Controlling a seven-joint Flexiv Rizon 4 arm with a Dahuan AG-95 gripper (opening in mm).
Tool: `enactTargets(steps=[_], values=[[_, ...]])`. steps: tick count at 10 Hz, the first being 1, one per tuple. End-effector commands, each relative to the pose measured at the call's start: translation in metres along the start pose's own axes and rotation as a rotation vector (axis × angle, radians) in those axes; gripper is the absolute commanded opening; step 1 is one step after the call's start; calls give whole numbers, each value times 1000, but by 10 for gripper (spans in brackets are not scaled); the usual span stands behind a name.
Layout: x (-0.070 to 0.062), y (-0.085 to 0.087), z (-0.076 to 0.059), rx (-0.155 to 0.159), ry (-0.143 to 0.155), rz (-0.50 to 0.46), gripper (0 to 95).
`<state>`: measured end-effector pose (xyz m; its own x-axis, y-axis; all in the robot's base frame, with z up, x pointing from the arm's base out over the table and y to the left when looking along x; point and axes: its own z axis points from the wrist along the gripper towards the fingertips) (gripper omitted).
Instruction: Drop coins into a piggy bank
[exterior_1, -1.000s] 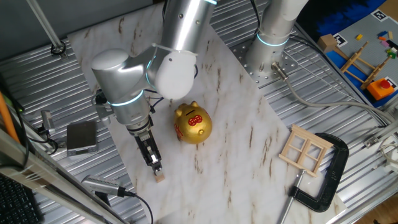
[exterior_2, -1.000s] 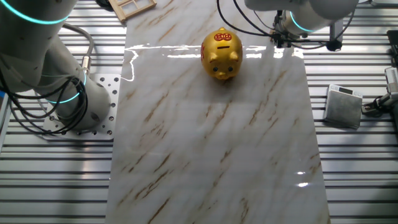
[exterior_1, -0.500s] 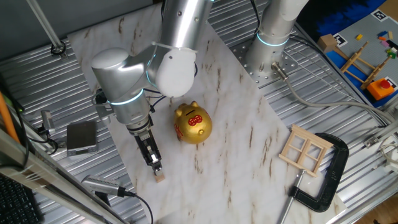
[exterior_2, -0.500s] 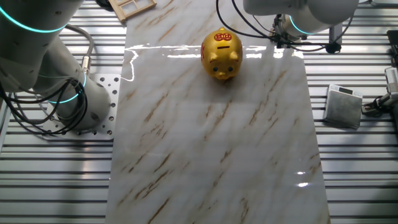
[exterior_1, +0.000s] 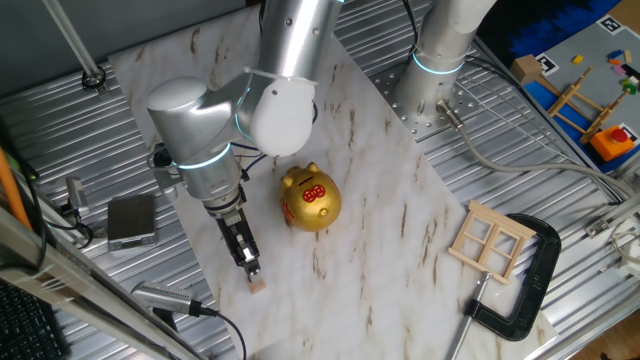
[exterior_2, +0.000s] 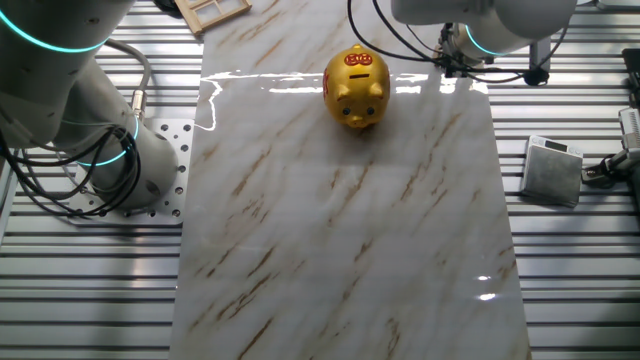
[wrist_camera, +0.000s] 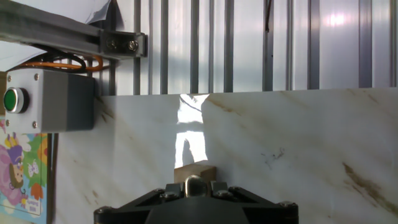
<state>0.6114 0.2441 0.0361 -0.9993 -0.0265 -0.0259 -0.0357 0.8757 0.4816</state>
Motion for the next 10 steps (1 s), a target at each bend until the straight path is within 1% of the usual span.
enactTargets(steps=[1,7,8,10], values=[[0,0,0,3,0,2,190],[-1,0,2,10,1,0,190],[-1,0,2,12,1,-6,0],[-1,0,2,14,-1,-14,0]])
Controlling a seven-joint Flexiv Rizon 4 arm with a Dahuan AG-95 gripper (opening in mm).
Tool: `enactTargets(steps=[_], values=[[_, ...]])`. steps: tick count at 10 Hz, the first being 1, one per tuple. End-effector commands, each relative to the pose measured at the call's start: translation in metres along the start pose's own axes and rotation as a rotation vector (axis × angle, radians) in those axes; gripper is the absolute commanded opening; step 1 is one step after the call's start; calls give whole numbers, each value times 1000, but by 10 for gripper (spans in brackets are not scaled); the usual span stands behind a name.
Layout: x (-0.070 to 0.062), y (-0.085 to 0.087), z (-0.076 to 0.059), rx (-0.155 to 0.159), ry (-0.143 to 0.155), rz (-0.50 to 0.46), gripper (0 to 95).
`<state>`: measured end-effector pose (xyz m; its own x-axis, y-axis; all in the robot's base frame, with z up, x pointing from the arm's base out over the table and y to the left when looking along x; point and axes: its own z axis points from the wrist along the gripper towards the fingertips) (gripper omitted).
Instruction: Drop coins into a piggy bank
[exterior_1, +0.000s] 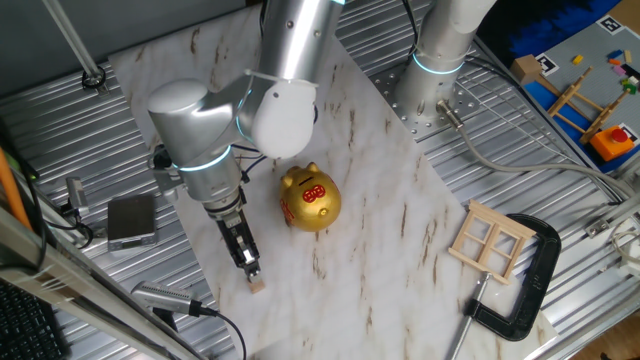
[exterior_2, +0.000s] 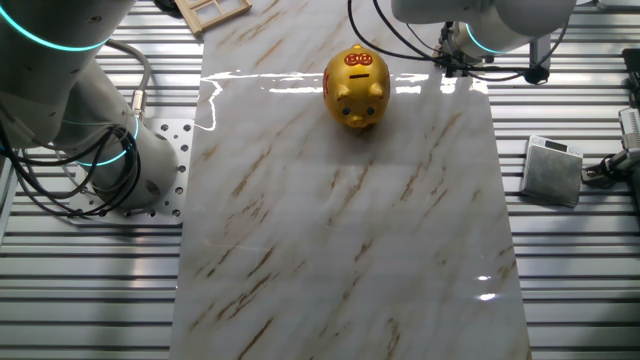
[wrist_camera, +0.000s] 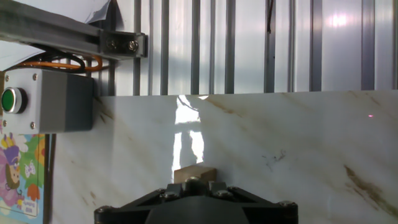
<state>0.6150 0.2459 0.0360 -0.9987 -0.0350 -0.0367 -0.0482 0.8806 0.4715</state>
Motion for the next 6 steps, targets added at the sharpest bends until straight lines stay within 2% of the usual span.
enactTargets(steps=[1,3,6], values=[[3,-1,-2,-13,6,-3,0],[3,2,-13,-6,13,-9,0],[7,6,-23,24,16,-15,0]])
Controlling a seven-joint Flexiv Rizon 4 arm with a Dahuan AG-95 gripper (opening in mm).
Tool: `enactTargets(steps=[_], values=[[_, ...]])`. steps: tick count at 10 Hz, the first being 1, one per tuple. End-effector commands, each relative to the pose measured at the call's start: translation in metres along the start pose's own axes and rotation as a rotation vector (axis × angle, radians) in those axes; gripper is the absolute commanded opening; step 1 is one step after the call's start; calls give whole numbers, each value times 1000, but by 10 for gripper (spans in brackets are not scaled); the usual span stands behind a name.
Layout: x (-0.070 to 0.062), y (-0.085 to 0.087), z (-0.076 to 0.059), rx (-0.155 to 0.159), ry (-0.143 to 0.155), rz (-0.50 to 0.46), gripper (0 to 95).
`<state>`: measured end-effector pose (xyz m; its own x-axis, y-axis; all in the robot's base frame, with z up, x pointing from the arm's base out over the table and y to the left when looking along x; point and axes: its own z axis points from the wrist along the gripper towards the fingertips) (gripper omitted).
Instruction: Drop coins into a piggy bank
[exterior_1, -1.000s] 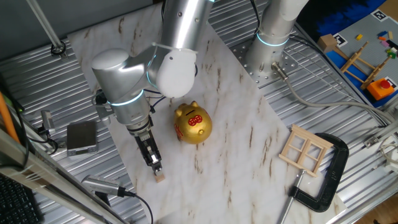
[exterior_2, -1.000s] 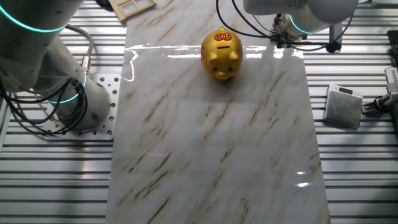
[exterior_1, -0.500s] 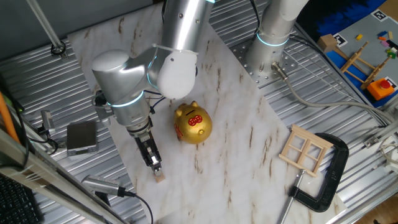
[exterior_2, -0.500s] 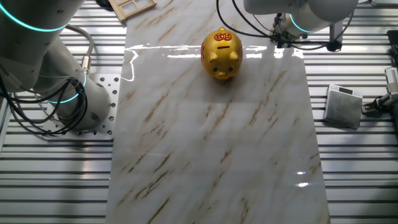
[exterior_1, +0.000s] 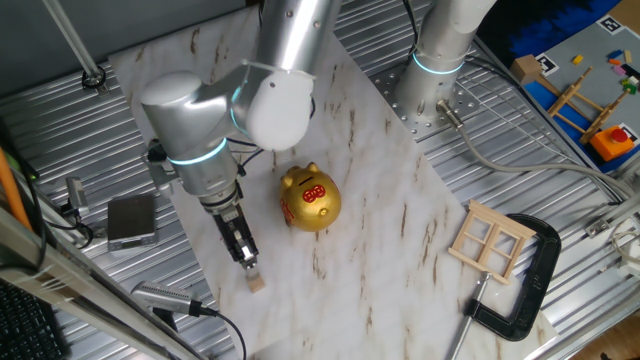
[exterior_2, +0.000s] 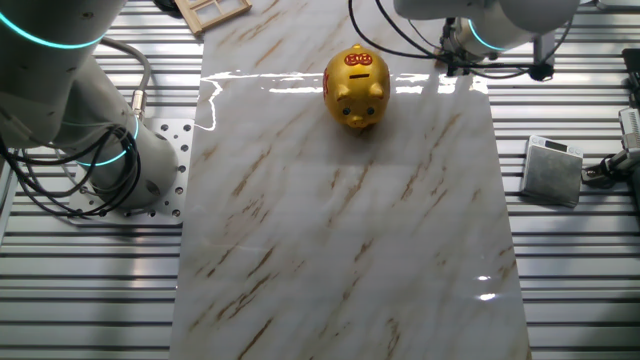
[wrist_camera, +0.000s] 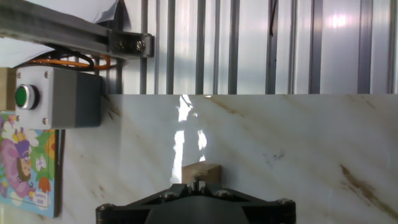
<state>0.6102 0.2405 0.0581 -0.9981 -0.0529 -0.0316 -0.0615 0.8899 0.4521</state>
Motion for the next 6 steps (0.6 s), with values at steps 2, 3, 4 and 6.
enactTargets(steps=[2,3,4,6], values=[[7,4,-10,46,30,-9,0],[10,7,-16,95,57,-21,0],[13,11,-23,149,84,-43,0],[17,13,-38,233,110,-95,0]])
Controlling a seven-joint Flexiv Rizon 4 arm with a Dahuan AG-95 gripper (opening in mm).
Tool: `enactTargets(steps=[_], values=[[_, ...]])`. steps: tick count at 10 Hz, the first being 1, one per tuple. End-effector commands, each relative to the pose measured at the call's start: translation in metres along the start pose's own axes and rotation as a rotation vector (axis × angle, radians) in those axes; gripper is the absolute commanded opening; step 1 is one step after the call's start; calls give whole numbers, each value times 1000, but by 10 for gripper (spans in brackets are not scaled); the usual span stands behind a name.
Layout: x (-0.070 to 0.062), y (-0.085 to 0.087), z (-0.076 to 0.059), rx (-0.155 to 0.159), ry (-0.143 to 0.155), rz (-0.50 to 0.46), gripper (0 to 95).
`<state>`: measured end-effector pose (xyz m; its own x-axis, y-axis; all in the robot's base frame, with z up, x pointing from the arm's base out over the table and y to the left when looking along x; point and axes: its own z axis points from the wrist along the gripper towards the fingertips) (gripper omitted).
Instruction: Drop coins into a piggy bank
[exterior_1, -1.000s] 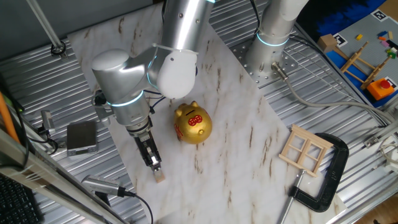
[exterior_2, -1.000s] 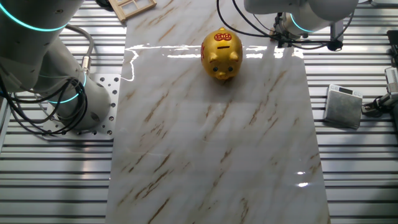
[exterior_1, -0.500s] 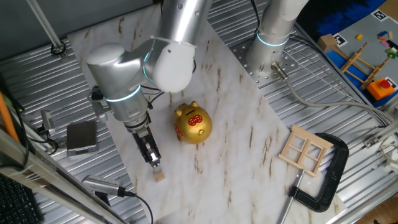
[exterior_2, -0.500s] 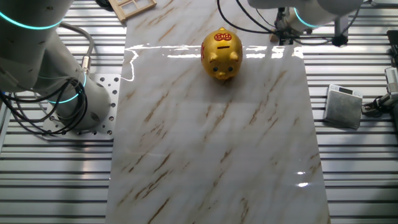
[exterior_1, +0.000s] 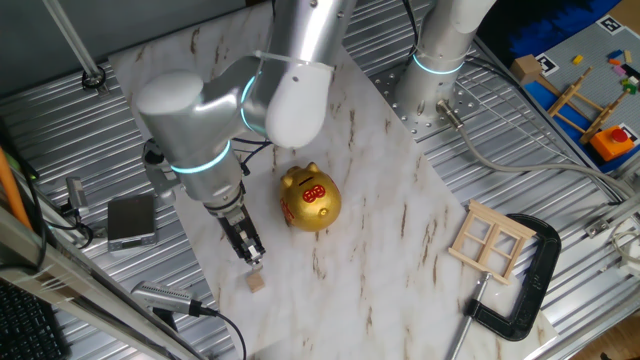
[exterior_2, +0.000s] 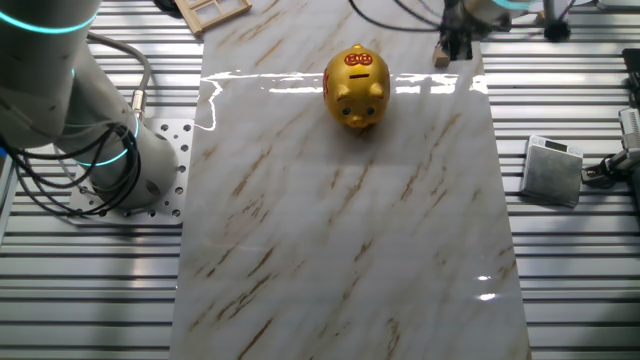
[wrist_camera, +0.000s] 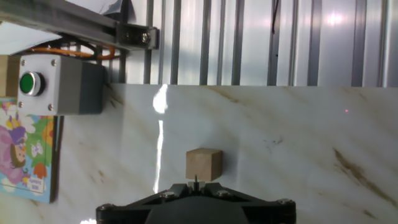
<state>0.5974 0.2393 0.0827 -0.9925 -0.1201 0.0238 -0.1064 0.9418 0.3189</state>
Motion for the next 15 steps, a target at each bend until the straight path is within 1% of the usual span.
enactTargets(steps=[1,2,3,4,5,6,8,9,10,11,13,15], values=[[7,-1,-23,112,44,-74,0],[8,-2,-32,159,58,-107,0],[9,-2,-38,187,63,-130,0],[11,-3,-42,207,65,-148,0],[12,-4,-45,220,68,-163,0],[12,-4,-45,236,72,-170,0],[12,-4,-45,232,66,-161,0],[12,-4,-45,222,61,-153,0],[12,-4,-45,221,60,-152,0],[12,-4,-45,219,49,-143,0],[12,-4,-45,225,42,-109,0],[12,-4,-45,222,36,-95,0]])
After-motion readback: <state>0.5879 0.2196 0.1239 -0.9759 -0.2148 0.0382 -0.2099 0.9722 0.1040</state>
